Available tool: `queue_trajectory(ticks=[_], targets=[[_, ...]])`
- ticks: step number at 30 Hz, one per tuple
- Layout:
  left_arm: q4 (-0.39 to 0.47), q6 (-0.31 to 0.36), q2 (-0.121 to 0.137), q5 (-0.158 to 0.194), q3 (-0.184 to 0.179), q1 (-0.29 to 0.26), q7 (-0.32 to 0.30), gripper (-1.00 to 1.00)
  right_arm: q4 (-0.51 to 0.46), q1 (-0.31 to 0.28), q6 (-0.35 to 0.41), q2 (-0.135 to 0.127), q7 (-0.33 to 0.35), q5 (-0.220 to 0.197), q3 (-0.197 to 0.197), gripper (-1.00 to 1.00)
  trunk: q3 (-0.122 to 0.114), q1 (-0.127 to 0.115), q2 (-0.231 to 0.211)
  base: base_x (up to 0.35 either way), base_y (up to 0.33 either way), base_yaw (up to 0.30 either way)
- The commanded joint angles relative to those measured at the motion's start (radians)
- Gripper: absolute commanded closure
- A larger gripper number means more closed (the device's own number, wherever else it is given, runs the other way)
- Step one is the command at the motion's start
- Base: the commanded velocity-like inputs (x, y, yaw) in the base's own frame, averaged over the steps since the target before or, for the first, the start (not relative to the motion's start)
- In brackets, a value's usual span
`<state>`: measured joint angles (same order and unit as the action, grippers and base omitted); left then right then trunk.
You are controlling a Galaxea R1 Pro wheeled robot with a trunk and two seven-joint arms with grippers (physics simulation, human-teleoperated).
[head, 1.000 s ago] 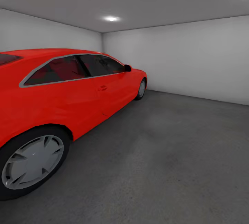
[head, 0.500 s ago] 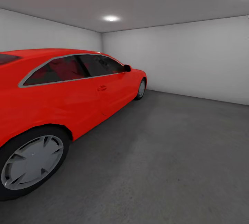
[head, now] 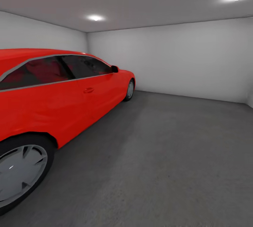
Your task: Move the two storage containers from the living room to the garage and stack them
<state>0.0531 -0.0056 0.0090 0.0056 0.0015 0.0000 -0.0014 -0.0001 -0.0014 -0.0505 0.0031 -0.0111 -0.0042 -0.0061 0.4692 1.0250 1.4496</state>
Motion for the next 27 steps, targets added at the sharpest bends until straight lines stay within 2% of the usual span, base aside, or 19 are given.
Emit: queue_trajectory(ticks=[1,27], targets=[[0.001,-0.001,0.000,0.001,0.000,0.000,0.000,-1.00,0.000,0.000,-0.004,0.000,-0.001,0.000,0.000,-1.00,0.001,0.000,0.000,0.000,0.000,-0.299],[0.001,-0.001,0.000,0.001,0.000,0.000,0.000,-1.00,0.001,0.000,-0.021,0.000,0.008,0.014,0.009,-1.00,0.001,0.000,0.000,0.000,0.000,-0.300]])
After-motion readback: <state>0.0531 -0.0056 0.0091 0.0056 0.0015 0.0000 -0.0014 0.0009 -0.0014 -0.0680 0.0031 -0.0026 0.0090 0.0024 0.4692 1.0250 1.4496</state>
